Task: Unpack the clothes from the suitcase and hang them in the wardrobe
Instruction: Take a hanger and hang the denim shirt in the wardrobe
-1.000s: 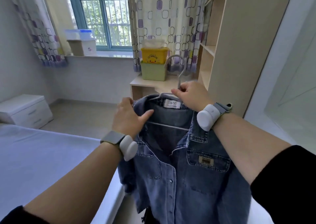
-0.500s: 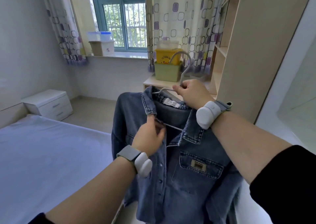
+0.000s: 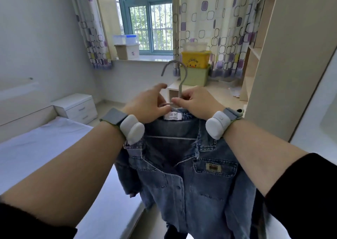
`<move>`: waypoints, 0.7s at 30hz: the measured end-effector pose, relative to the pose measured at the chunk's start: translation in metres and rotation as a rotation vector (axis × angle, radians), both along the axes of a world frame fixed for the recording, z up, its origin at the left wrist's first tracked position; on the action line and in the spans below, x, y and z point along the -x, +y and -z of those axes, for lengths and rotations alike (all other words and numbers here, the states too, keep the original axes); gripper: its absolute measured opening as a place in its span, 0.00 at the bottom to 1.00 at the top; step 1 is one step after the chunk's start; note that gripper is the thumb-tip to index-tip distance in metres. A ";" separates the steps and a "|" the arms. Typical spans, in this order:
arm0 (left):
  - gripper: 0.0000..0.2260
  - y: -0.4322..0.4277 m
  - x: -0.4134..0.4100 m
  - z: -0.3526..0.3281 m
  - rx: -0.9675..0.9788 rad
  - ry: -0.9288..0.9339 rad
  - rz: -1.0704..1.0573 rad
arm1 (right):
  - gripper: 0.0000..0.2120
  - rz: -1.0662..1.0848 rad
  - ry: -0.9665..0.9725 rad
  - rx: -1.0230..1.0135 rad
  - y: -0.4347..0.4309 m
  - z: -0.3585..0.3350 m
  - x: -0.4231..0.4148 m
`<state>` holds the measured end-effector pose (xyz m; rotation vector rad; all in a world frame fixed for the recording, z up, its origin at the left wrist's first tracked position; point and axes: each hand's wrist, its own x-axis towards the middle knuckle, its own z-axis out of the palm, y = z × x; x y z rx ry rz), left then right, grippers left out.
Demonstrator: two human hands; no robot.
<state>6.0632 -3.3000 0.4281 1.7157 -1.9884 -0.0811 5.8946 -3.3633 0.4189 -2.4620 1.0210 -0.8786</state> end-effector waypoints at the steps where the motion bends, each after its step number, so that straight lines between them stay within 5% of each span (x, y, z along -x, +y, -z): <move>1: 0.21 -0.002 0.002 0.000 -0.083 -0.037 -0.008 | 0.20 -0.027 0.002 -0.004 0.001 0.002 -0.003; 3: 0.11 -0.003 0.000 0.004 -0.150 -0.028 -0.061 | 0.19 -0.064 0.031 0.013 0.003 0.007 -0.012; 7: 0.09 0.001 -0.010 0.014 -0.159 0.147 -0.141 | 0.09 -0.045 -0.006 0.088 0.003 0.017 -0.026; 9: 0.06 0.005 -0.020 0.019 -0.138 0.201 -0.217 | 0.13 0.022 -0.050 0.108 0.000 0.031 -0.029; 12: 0.09 0.008 -0.041 0.024 -0.116 0.288 -0.327 | 0.09 0.186 -0.209 0.206 0.004 0.060 -0.029; 15: 0.11 0.016 -0.061 0.023 -0.118 0.347 -0.387 | 0.09 0.125 -0.299 0.191 0.022 0.090 -0.033; 21: 0.12 0.028 -0.097 0.020 -0.117 0.414 -0.429 | 0.24 -0.302 0.193 0.051 0.086 0.120 -0.092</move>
